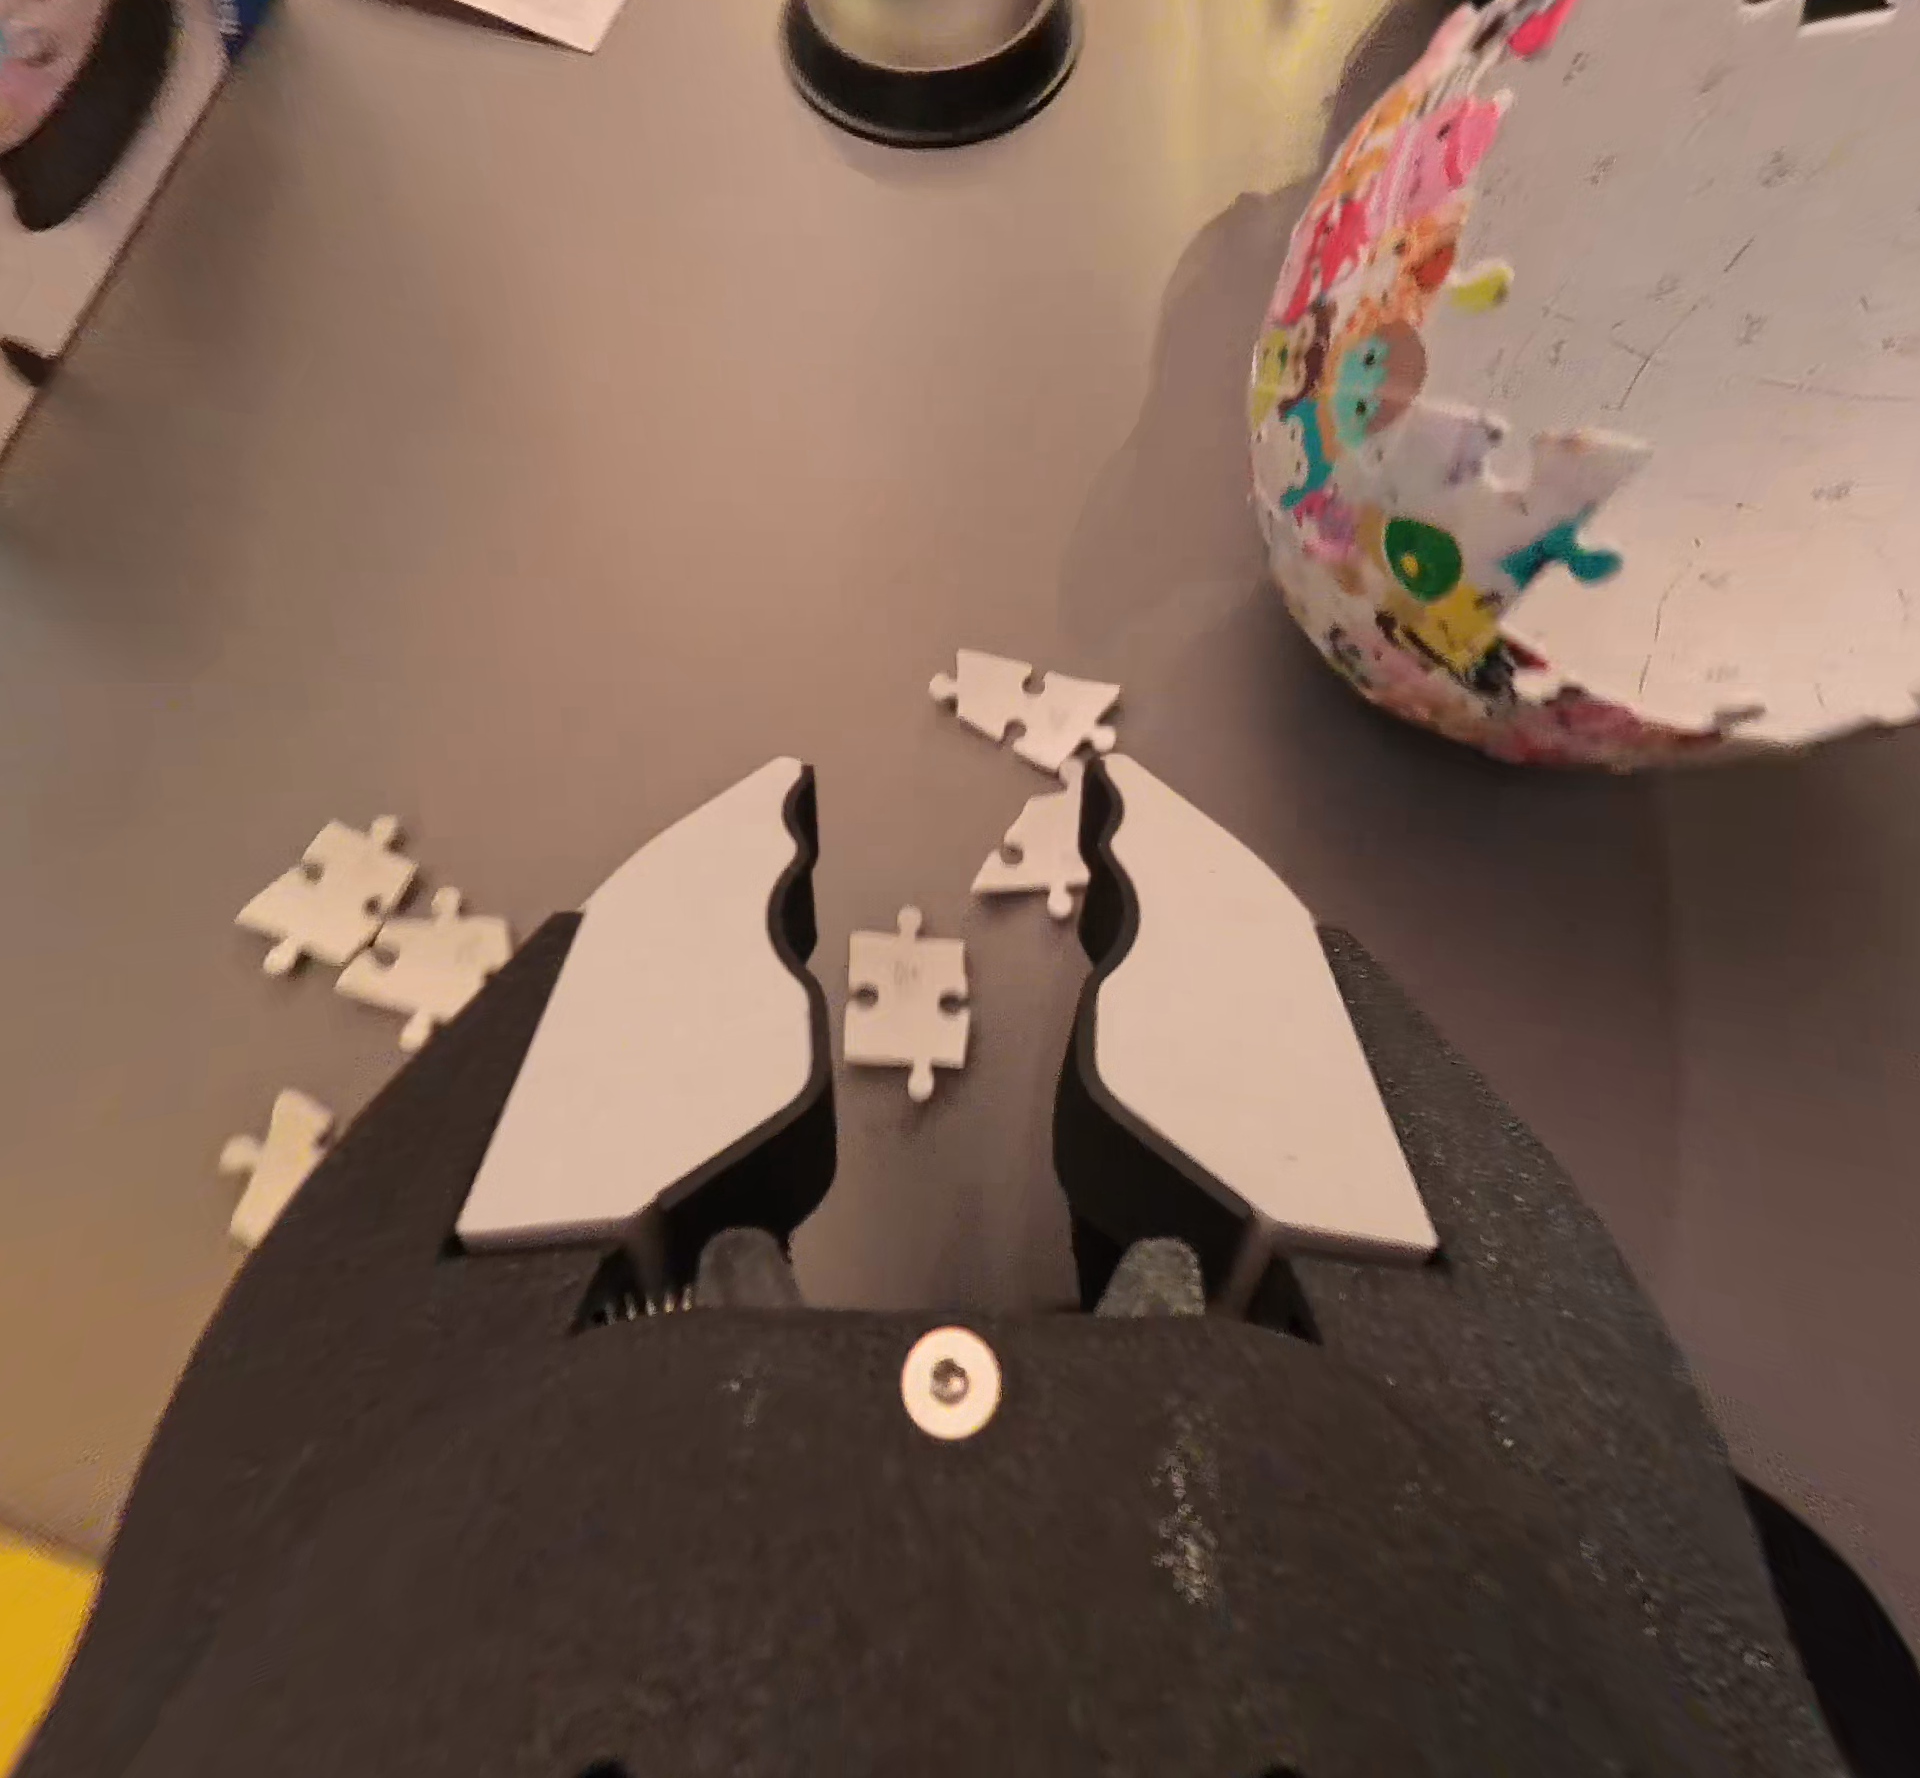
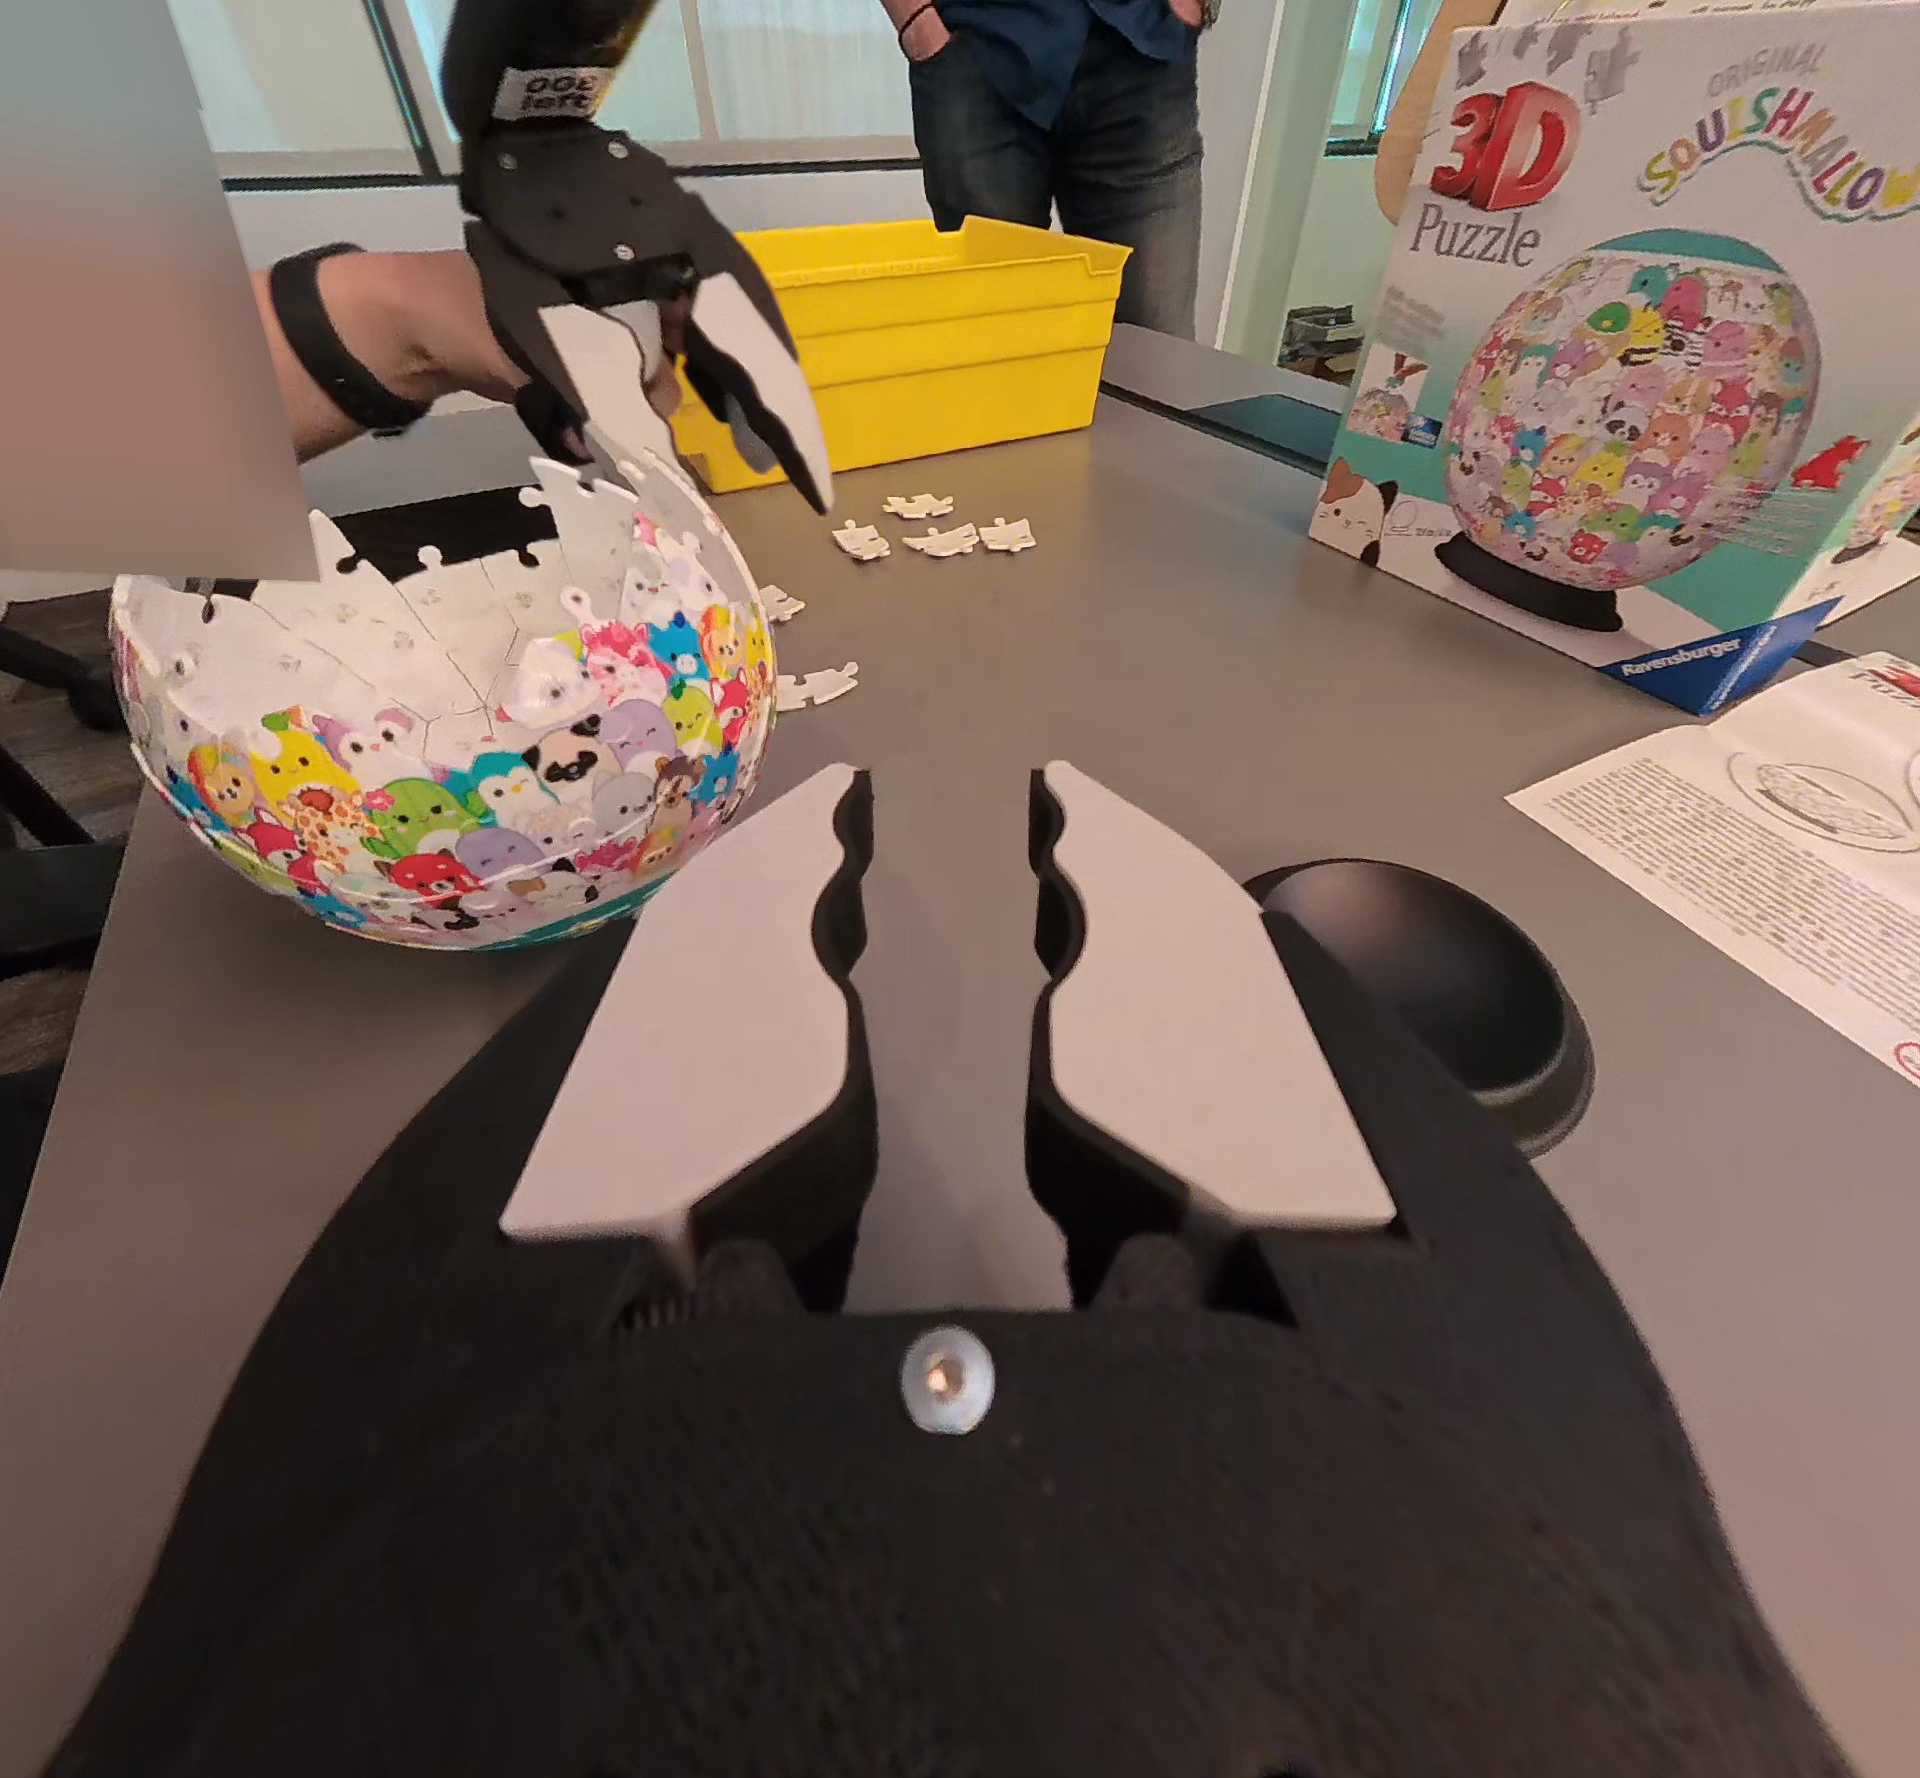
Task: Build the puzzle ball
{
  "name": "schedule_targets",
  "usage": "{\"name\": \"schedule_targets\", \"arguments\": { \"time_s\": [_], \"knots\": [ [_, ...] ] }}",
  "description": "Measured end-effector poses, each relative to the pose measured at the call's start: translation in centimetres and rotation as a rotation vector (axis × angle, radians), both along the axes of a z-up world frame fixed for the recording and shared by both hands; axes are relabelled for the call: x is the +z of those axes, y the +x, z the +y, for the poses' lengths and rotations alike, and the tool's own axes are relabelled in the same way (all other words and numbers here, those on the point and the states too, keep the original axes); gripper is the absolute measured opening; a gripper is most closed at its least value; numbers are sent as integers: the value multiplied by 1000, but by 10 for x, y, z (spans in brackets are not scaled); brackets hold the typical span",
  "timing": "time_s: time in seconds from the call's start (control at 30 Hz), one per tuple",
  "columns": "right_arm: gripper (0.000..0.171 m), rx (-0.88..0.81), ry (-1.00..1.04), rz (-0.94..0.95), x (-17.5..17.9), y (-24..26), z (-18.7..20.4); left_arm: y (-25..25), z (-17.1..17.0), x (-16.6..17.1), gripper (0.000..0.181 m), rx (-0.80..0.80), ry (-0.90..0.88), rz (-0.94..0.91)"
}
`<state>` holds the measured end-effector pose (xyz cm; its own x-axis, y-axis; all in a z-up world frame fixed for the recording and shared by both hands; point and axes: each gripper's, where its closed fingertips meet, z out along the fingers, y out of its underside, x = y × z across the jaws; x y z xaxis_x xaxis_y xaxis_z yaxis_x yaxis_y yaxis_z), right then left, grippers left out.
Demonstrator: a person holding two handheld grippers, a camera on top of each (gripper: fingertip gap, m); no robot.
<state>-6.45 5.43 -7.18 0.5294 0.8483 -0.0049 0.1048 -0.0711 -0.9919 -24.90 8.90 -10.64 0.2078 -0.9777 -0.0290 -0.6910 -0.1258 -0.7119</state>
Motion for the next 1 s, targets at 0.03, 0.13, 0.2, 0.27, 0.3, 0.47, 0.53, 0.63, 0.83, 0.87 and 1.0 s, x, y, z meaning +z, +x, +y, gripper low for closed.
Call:
{"name": "schedule_targets", "arguments": {
  "time_s": [0.03,0.13,0.2,0.27,0.3,0.47,0.53,0.63,0.83,0.87,1.0],
  "knots": [
    [30,-2,2,0,0,0,0,9,0,-4,48,-25,-18,17],
    [31,-8,-4,12,1,3,0,24,-2,-20,49,-75,-86,87],
    [32,-7,-9,23,2,4,-1,31,-6,-27,50,-104,-117,115],
    [33,-3,-13,29,3,4,-1,34,-9,-34,53,-125,-118,146],
    [34,0,-14,29,3,4,-2,34,-9,-37,54,-125,-105,164],
    [34,5,-12,26,3,3,-5,32,-10,-47,48,-129,-84,217],
    [34,6,-11,32,5,4,-5,33,-9,-47,43,-121,-86,209],
    [34,0,-4,47,8,6,-5,35,-8,-46,39,-108,-92,175],
    [34,-8,3,54,9,7,-7,34,11,-42,8,-9,-77,110],
    [34,-11,6,52,8,7,-7,29,18,-42,8,29,-61,121],
    [34,-17,7,77,11,10,-8,19,31,-22,14,119,-75,44]
  ]
}}
